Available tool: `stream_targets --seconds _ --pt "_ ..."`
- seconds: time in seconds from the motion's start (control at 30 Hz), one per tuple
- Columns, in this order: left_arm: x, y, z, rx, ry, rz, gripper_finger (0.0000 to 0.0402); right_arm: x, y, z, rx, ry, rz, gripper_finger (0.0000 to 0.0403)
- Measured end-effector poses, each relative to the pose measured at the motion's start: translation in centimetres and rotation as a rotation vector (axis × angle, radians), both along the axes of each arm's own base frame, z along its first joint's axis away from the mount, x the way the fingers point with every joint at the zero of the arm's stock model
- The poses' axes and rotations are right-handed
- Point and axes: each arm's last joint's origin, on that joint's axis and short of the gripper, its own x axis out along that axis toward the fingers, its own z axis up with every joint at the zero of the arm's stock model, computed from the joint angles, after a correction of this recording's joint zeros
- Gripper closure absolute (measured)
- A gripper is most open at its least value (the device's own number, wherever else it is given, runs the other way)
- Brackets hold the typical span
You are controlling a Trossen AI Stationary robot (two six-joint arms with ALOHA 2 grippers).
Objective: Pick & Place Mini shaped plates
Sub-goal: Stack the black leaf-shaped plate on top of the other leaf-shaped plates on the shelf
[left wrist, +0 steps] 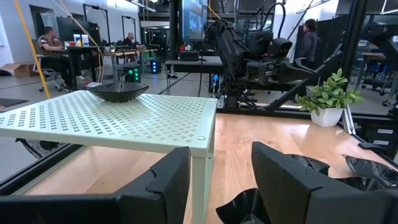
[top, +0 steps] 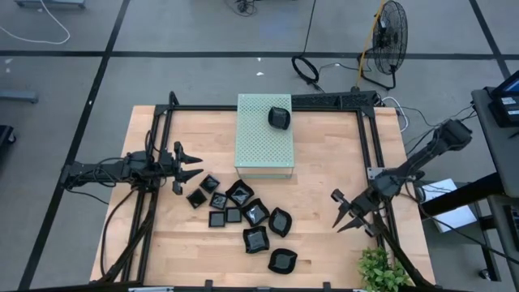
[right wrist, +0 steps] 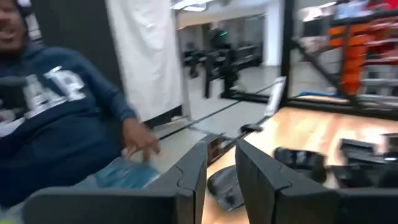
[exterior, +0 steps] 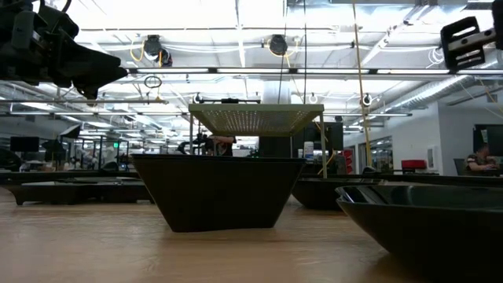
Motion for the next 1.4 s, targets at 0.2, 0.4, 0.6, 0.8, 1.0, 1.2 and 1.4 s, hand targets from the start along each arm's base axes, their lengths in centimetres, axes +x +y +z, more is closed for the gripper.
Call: stream_targets --seconds 0.2,0.4,0.6,0.8,1.0,1.2,1.4 --pt "0.0 0.0 0.0 0.0 0.0 0.0 0.0227 0.8 0.5 -0.3 0.072 0.036 -0.218 0.0329" --pt "0.0 0.0 0.0 0.0 0.001 0.0 0.0227 4.7 2.7 1.0 0.019 0.119 -0.377 0.0302" --pt "0.0 0.0 0.0 0.0 0.004 0.0 0.0227 10.8 4.7 1.6 0.006 0.448 -0.538 0.0249" --pt "0.0 0.0 0.0 0.0 -0.001 0.0 0.0227 15.0 3.8 -0.1 0.143 0.805 -0.761 0.0233" --pt "0.0 0.0 0.0 0.0 0.001 0.0 0.0227 15.9 2.3 -1.5 0.279 0.97 -0.86 0.0246" --pt "0.0 0.0 0.0 0.0 0.001 0.0 0.0227 15.7 2.2 -1.7 0.329 1.024 -0.872 0.0254" --pt "0.0 0.0 0.0 0.0 -0.001 0.0 0.0227 15.2 3.0 -1.8 0.319 1.042 -0.859 0.0255"
